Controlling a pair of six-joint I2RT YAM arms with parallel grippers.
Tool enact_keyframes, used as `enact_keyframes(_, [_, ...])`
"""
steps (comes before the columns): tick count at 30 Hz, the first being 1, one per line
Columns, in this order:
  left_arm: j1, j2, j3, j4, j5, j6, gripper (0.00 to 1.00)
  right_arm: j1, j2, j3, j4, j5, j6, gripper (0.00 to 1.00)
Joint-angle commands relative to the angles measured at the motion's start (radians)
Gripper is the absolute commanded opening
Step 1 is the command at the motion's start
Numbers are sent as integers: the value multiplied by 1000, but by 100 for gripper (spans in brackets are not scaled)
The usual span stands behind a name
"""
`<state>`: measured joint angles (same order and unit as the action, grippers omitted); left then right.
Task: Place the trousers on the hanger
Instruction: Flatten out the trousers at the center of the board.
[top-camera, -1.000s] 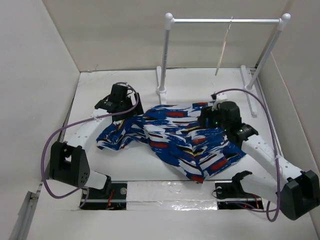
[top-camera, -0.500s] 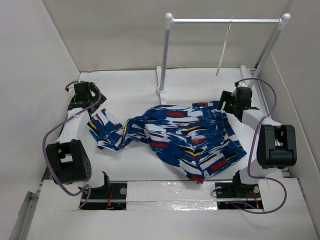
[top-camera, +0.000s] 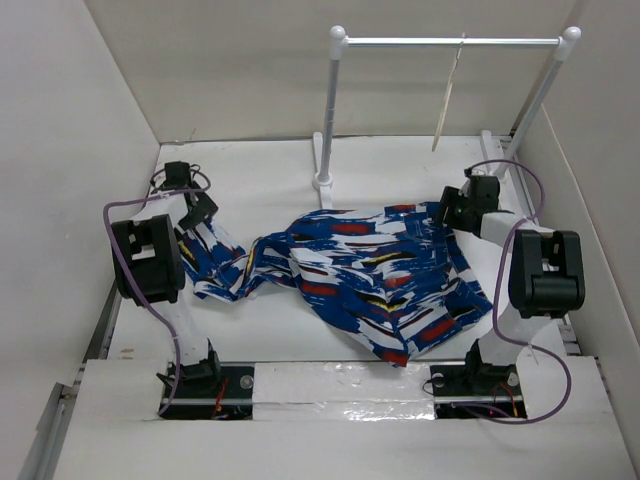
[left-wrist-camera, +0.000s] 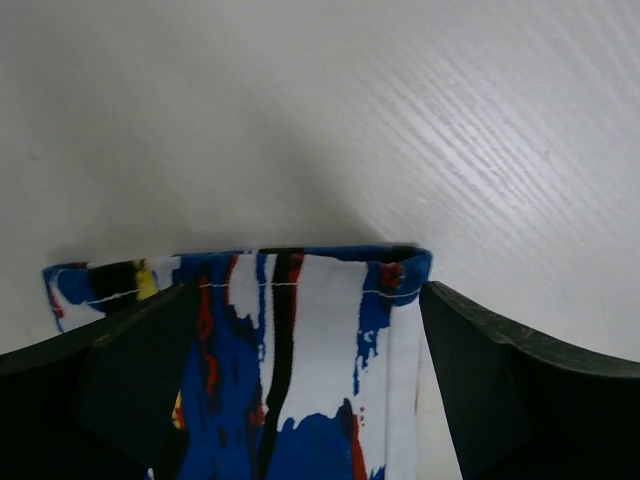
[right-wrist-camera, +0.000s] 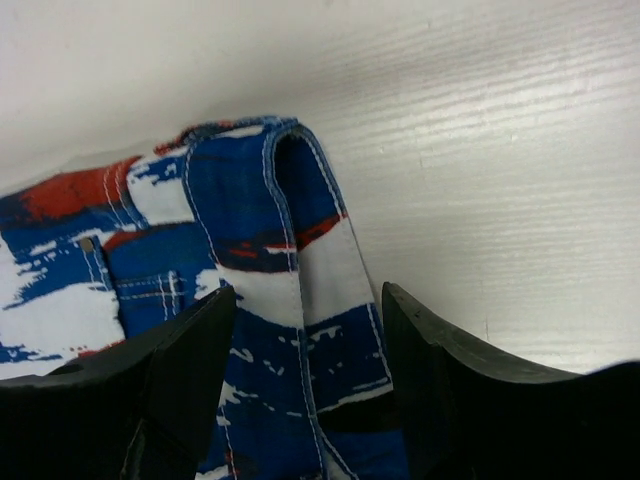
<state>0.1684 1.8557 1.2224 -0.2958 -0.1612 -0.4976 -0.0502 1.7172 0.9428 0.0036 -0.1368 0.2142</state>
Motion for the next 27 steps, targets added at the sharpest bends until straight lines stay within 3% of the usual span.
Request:
enact_keyframes(1, [-42,37,57,-16,-27,43,91,-16,36,74,3,-36,-2,62])
enact_keyframes(4, [-43,76,68,-13,-3,47,84,-26,50,79,-1,-67,-12,60])
enact_keyframes(7, [-43,99,69,-9,-15,45,59,-27,88,100,-14,-110,-30,51])
enact_keyframes(9, [-43,106,80,-16,-17,45,29,-27,113,132,-47,-157,-44,44])
enact_keyframes(10, [-43,106,84,-23,-17,45,17,-27,110,129,-36,-158,-39,24])
enact_keyframes(12, [-43,97,104,-28,-21,45,0,-36,90,90,14,-173,-23,10])
enact_keyframes(13, [-43,93,114,-34,-17,42,0,-36,79,82,41,-179,-7,0])
enact_keyframes(18, [9,-7,123,16,12,-37,0,-124,-131,-33,151,-161,83,0])
enact_keyframes(27, [77,-137,206,24,-63,-143,0,-234,-396,-101,118,12,157,0])
